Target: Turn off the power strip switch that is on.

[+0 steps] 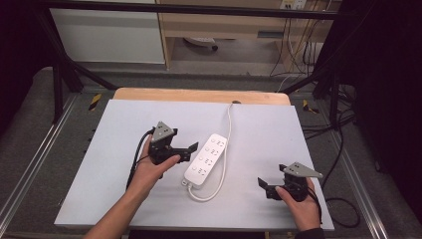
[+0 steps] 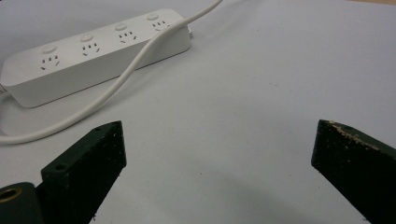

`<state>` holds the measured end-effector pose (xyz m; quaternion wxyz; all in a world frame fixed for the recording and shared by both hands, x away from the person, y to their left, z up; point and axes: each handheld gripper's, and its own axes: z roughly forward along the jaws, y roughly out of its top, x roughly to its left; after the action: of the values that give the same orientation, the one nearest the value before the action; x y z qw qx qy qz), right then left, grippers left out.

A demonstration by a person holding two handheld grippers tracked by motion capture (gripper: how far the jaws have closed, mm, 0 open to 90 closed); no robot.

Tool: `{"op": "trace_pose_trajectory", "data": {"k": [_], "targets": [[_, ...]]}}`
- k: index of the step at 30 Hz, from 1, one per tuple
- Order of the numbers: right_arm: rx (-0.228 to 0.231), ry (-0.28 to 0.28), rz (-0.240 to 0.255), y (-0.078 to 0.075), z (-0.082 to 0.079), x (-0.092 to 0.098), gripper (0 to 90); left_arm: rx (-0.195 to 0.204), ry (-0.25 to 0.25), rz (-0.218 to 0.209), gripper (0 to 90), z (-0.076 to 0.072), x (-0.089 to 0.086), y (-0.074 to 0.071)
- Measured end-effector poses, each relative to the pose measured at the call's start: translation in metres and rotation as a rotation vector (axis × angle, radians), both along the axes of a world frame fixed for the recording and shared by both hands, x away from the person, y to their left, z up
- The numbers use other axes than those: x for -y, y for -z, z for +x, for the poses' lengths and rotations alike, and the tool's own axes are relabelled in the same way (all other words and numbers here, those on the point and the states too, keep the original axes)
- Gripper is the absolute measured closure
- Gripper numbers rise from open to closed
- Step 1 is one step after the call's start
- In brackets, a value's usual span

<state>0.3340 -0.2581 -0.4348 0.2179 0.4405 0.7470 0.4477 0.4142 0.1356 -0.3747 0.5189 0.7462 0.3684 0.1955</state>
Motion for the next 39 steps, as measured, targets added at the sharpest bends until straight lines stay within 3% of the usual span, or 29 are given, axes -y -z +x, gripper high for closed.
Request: {"op": "trace_pose_trajectory", "data": {"k": [7, 13, 25, 39], "targets": [[-0.011, 0.013, -0.003, 0.001, 0.001, 0.003, 4.0, -0.018, 0.006, 0.018, 12.4, 0.008, 0.007, 0.005], [-0.014, 0.015, -0.005, 0.001, 0.001, 0.003, 4.1, -0.003, 0.028, -0.014, 15.1, 0.012, 0.013, 0.008], [-0.015, 0.014, -0.004, 0.000, 0.001, 0.004, 4.3, -0.010, 0.037, 0.002, 25.9, 0.017, 0.023, 0.014], [-0.014, 0.009, -0.004, 0.000, 0.001, 0.003, 4.3, -0.028, 0.076, 0.030, 56.5, 0.018, 0.026, 0.021]]}}
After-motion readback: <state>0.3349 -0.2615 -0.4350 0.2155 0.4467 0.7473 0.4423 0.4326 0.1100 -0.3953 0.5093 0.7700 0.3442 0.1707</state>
